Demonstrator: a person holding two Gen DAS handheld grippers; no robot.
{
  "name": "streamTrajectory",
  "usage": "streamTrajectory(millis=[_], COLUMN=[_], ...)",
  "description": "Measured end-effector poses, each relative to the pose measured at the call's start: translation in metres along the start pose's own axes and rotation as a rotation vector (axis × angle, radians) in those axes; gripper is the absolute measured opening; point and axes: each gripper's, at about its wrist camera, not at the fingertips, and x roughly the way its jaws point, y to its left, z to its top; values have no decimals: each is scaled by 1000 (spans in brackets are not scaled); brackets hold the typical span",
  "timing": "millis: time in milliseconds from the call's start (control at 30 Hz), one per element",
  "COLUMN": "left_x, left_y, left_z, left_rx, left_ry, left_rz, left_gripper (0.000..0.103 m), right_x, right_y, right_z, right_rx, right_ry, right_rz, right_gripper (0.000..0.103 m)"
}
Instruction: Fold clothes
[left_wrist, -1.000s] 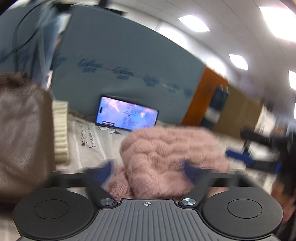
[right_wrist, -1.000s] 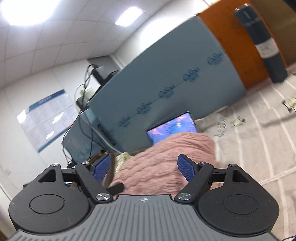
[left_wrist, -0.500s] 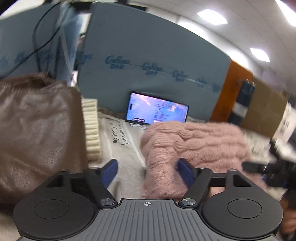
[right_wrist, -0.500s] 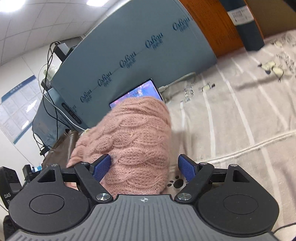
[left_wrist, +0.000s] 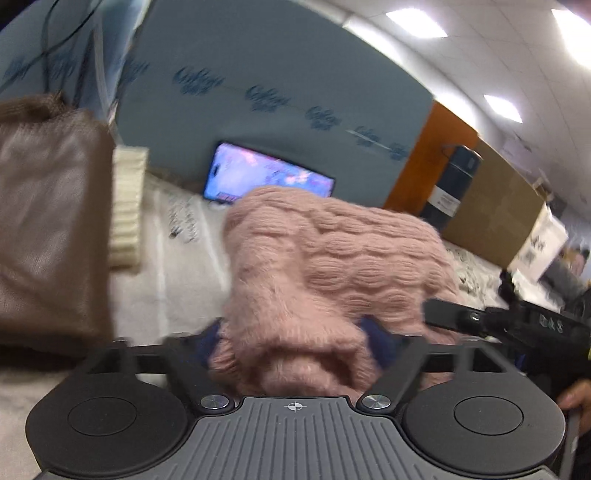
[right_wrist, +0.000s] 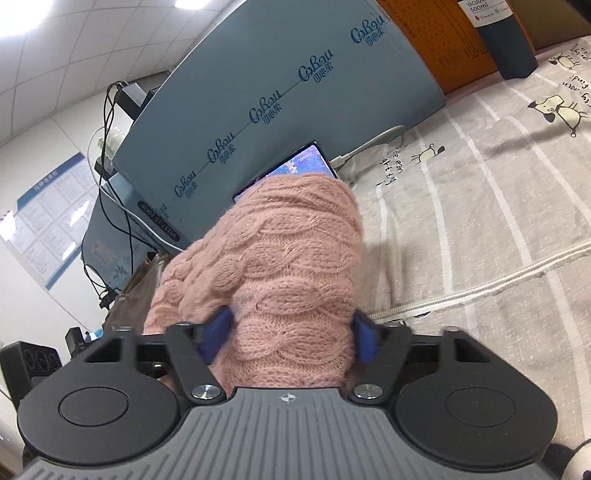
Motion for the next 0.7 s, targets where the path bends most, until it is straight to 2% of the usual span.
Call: streamTrajectory(millis=[33,67,167,300,467,700], left_x=[-2,-5,-16,-26,-15,53], left_y=[-5,-11,-30,-68,-132,-239], left_z=[0,1,7,20,33,30], left_rx=[18,31,59,131,260,396], left_ry=[-15,-34,-91,-155,-210,-189], left_rz=[11,22,12,-45,-171,-379], left_gripper=[45,41,40,40,40,39], right_x=[-2,-4,-17,-53,-123,-214], right_y=[0,0,3,3,-17,-85], right_z=[0,0,1,6,14,26], right_rx=[3,5,6,32,15,52], right_ry=[-7,-14,-60,-172,-361,-568], right_rz=[7,15,43,62,20,-145], right_gripper=[56,50,42,42,42,42])
